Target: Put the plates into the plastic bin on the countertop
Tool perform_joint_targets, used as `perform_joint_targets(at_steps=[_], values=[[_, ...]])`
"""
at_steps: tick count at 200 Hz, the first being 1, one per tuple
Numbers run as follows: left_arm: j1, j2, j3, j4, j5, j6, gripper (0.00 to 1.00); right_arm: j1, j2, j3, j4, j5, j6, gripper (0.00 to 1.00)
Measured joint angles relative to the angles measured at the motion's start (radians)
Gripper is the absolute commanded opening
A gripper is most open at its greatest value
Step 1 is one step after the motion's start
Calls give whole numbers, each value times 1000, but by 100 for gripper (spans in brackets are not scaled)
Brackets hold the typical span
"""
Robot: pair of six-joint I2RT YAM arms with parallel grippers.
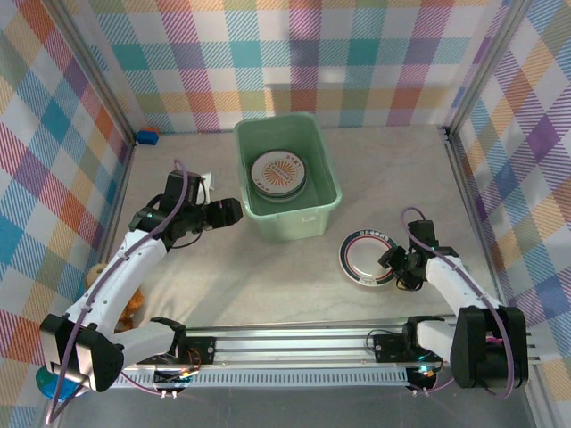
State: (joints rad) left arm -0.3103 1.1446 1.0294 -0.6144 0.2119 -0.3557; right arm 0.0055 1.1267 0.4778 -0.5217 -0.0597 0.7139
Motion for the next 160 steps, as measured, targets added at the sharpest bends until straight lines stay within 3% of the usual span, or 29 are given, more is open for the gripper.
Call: perform_joint_targets(at_steps=[35, 62, 110, 160], values=[[0, 1, 0, 8, 0, -14, 72, -6, 18, 3, -3, 1, 3, 51], [0, 1, 0, 15, 0, -21, 72, -9, 23, 5, -18, 17, 8, 38], [0, 0, 0, 15, 0, -22, 72, -12, 9, -2, 5, 17, 11, 28], [0, -24, -6, 15, -4, -26, 72, -10, -109, -47, 35, 16, 34, 19]])
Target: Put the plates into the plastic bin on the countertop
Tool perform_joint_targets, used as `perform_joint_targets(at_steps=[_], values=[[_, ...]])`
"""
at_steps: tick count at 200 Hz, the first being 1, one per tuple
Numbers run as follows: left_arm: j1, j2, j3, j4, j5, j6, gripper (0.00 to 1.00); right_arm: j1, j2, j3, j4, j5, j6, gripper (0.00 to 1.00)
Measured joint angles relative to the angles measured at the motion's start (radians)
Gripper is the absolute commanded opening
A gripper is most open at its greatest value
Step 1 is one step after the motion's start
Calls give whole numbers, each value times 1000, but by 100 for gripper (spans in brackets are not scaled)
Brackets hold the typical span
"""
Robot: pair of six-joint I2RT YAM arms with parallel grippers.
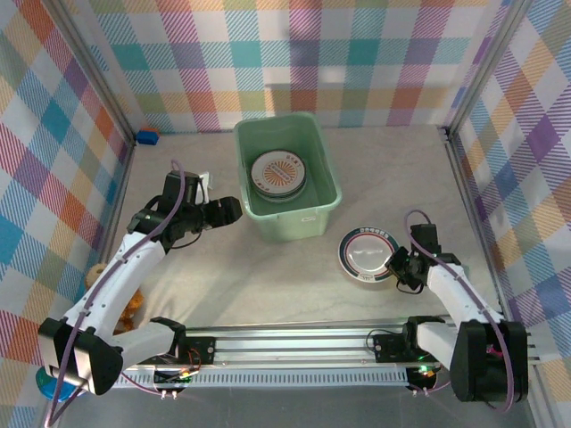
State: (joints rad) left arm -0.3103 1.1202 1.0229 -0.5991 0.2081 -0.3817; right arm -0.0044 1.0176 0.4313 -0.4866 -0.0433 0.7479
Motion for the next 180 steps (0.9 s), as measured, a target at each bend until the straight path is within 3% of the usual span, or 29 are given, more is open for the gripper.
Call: perform_joint_targets(at_steps=[89, 180], values=[[0, -57, -5, 3, 1, -14, 72, 0, -145, 15, -24, -2, 38, 0], [1, -72, -2, -2, 0, -3, 73, 0, -192, 386, -199, 42, 80, 0]])
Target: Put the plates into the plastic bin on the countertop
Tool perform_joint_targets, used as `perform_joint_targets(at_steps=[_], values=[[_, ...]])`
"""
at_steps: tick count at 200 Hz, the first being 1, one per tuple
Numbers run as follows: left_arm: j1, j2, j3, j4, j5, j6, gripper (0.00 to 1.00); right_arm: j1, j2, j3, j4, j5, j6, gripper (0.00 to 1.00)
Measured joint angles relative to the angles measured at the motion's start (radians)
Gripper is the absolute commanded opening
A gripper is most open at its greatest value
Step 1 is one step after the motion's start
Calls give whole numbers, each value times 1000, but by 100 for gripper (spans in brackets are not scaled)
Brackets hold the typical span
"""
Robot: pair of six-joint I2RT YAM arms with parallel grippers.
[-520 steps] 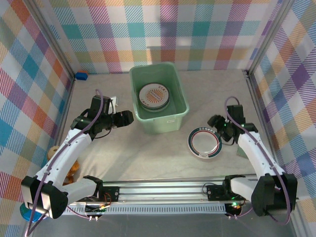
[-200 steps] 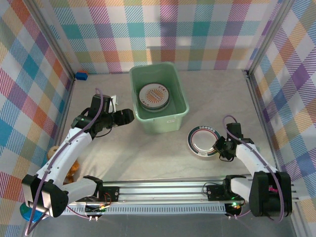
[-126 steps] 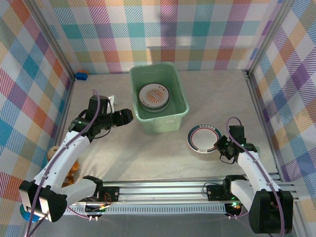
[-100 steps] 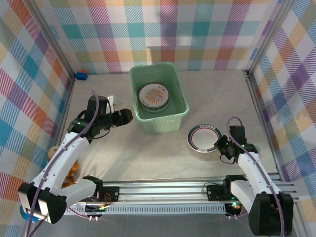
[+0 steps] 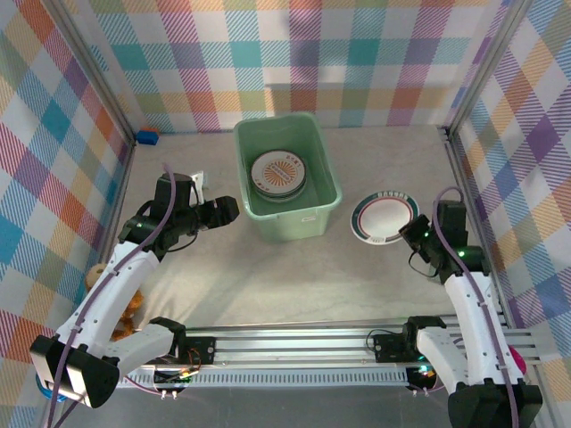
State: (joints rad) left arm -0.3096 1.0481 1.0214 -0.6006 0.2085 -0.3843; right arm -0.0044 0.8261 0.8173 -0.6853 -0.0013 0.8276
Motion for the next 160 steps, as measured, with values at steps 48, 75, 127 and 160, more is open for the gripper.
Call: perform_joint_targets(at_steps=[48, 75, 127, 160], values=[[19, -1, 0, 5, 14, 3, 73, 47, 209, 326, 48, -32, 33, 0], [38, 3, 0, 32, 35, -13, 73, 185, 356, 499, 101, -5, 42, 0], [60, 53, 0, 63, 53, -24, 73, 421, 643, 719, 162, 63, 51, 0], [73, 62, 0, 66, 52, -23, 73, 503, 821, 835, 135, 125, 52, 0]])
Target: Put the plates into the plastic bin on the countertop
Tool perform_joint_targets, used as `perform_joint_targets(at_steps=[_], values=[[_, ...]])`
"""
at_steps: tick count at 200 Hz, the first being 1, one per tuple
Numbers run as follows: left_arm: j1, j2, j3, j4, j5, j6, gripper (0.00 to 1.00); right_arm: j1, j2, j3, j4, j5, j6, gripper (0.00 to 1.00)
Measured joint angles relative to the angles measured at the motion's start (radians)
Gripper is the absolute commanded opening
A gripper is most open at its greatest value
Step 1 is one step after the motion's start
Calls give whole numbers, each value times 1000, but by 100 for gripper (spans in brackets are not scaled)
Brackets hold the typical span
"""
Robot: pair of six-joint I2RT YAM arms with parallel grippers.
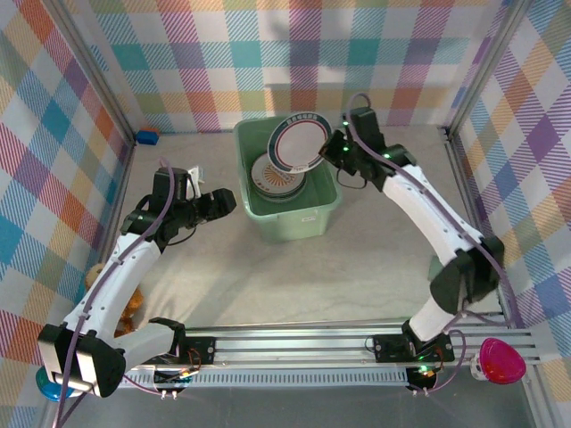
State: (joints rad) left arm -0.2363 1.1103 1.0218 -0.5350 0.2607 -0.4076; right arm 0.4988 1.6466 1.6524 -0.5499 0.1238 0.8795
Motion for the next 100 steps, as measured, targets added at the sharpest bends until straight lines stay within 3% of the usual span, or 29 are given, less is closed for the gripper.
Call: perform_joint_targets(at_steps=[100], values=[[33, 27, 24, -21, -19, 5, 73, 110, 309, 151, -34, 135, 223, 0]])
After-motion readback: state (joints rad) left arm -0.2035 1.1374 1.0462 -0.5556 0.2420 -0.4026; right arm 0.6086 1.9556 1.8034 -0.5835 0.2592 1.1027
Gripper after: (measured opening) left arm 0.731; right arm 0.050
